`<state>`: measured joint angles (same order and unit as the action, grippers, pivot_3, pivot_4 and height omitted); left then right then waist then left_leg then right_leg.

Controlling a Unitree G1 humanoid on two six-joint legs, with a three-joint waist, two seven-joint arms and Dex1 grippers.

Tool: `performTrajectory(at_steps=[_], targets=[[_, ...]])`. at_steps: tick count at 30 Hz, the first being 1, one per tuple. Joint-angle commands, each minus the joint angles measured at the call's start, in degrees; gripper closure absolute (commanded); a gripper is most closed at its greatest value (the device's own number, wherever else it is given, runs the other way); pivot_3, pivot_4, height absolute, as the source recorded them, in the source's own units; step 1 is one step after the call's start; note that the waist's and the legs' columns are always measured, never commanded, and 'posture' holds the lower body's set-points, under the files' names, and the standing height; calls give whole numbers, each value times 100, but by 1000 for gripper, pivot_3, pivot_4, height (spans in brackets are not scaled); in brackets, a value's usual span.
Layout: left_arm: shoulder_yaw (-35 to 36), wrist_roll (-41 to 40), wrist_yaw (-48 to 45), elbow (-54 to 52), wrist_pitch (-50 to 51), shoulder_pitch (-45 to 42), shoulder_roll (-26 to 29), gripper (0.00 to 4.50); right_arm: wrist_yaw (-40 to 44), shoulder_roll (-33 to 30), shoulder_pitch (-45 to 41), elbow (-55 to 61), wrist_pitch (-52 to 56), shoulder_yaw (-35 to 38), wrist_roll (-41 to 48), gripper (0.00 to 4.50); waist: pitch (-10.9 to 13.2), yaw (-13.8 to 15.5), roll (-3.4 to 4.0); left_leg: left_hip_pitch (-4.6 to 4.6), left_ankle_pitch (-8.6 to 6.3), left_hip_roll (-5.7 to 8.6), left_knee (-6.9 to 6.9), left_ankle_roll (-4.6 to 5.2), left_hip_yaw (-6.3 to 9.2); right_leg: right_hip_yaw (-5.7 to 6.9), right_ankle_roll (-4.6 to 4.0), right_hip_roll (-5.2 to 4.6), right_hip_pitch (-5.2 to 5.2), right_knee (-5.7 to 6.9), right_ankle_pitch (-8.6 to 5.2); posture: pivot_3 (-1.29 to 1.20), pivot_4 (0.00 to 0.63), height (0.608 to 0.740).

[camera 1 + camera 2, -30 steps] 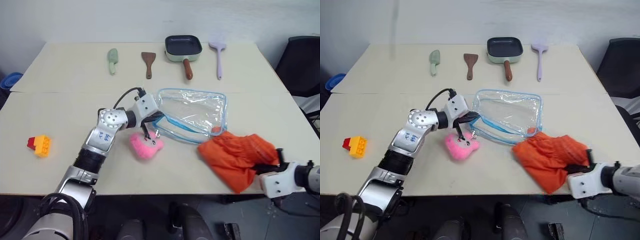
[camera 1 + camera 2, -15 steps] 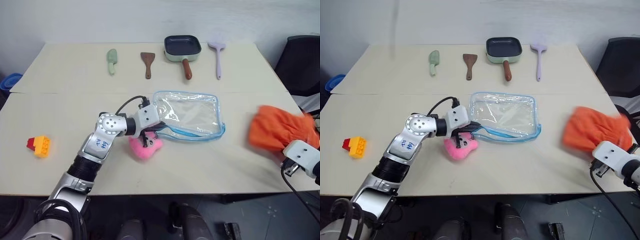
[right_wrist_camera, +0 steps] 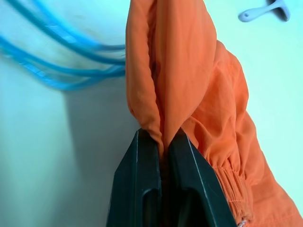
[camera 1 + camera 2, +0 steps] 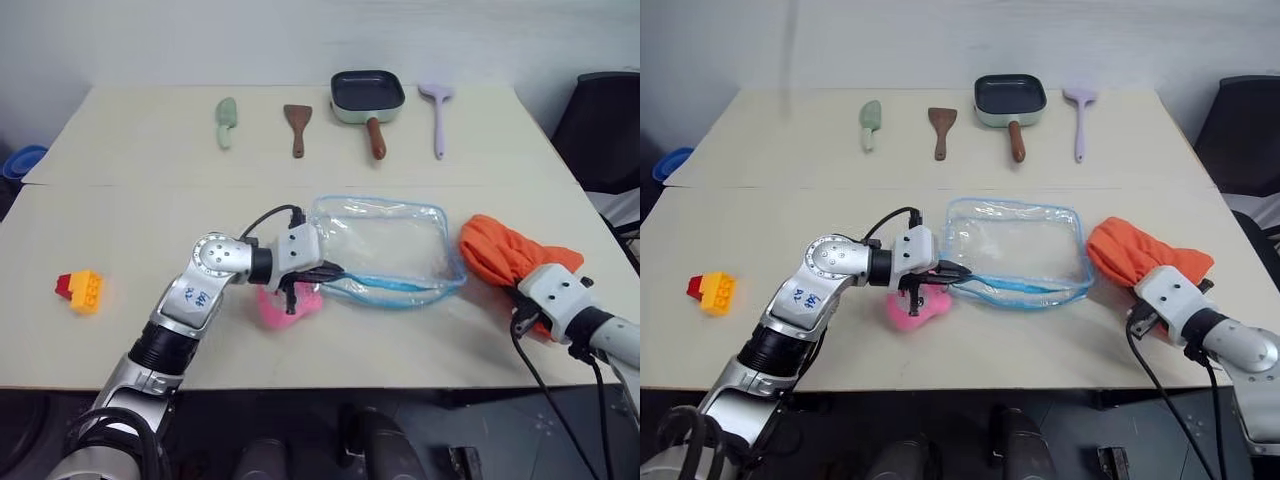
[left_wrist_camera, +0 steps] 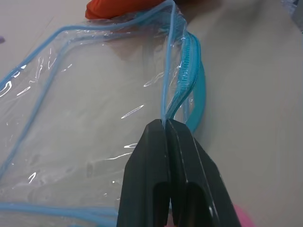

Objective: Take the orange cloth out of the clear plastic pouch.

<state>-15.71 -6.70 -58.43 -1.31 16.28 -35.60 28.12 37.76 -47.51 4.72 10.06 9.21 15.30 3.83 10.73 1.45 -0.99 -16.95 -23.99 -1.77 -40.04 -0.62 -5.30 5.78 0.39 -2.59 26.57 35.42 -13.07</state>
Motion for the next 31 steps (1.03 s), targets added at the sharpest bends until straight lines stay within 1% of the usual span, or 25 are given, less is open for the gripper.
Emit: performTrajectory(at_steps=[1, 3, 4, 8, 12, 14, 15, 17, 19, 21, 24, 27, 29, 31], targets=[[128, -132, -73, -187, 60, 7, 88, 4278, -137, 50, -87, 60, 185, -49, -104, 4497, 0, -3, 0, -1, 0, 0, -1, 1, 0, 0, 0, 0, 0, -1, 0, 0, 150, 740], [173, -184, -77, -193, 195, 27, 112, 3796, -139, 105, -106, 87, 349, -33, -22, 3895, 0, -8, 0, 0, 0, 0, 0, 1, 1, 0, 0, 2, 0, -1, 0, 0, 150, 740], [197, -220, -90, -216, 243, 36, 122, 3487, -124, 124, -114, 118, 414, -22, 20, 3655, 0, -10, 0, 0, 0, -1, 0, 1, 1, 0, 0, 2, 0, 0, 0, 0, 150, 740], [334, -386, -46, -358, 510, 63, 138, 2207, -50, 168, -74, 473, 914, 194, 326, 2280, 0, -10, 0, 0, 0, -2, 0, 1, 2, 0, 0, 2, 1, 0, 0, 0, 150, 740], [990, -1159, 92, -592, 1421, -26, 103, 923, 95, 155, 165, 1216, 1867, 848, 1079, 868, 0, -8, 0, -3, 0, -3, 0, 1, 8, 1, 0, 3, 2, 2, 0, 0, 150, 740], [1418, -1593, 158, -611, 1979, -111, 210, 283, 163, 171, 317, 1480, 2473, 1329, 1557, 152, 0, -8, 0, -3, 0, -3, 0, 2, 9, 1, 0, 1, 2, 8, 0, 0, 150, 740], [1652, -1863, 65, -607, 2291, -124, 372, 18, 307, 172, 444, 1616, 2887, 1669, 1979, 0, 0, -8, 0, -3, 0, -3, 0, 2, 11, 2, 0, 1, 1, 8, 0, 0, 150, 740], [2027, -2266, -236, -593, 2658, -70, 799, 18, 769, 140, 803, 1907, 3448, 2391, 2827, 0, 0, -8, 0, -4, 0, -4, 2, 1, 15, 4, 0, 3, 1, 11, 0, 0, 150, 740], [2314, -2468, -648, -421, 2719, 59, 1359, 18, 1115, 55, 1099, 2028, 3905, 3218, 3515, 0, 0, -24, 0, -4, -1, -9, 8, 0, 18, 7, -4, 10, 2, 11, -3, 0, 150, 740], [2526, -2440, -1051, -36, 2502, 192, 1918, 18, 1214, -100, 1316, 1883, 4258, 3950, 3787, 0, 0, -37, 0, -2, -2, -9, 8, 0, 16, 5, -5, 10, 2, 8, -4, 0, 150, 740], [2626, -2196, -1557, 600, 1911, 356, 2575, 18, 1471, -372, 1722, 1333, 4535, 4824, 3811, 0, 0, -25, 0, 4, -5, -3, 7, 6, 10, 1, -7, 11, 0, -6, -7, 0, 150, 740], [2621, -2130, -1812, 928, 1570, 354, 2857, 18, 1833, -504, 2142, 1019, 4508, 5219, 3801, 0, 0, 14, -3, -1, -11, -2, 8, 15, 13, 3, -4, 16, -1, -15, -9, 0, 150, 740], [2583, -2033, -1825, 1069, 1311, 326, 2888, 18, 1909, -518, 2281, 940, 4377, 5198, 3705, 0, 0, 17, -4, -8, -14, -3, 8, 21, 13, 6, 0, 15, -2, -23, -10, 0, 150, 740], [2492, -1831, -1714, 1257, 997, 301, 2824, 18, 1813, -494, 2211, 927, 4306, 5041, 3665, 0, 0, 9, -4, -7, -17, -2, 8, 26, 14, 0, 6, 12, -2, -26, -6, 0, 150, 740]])
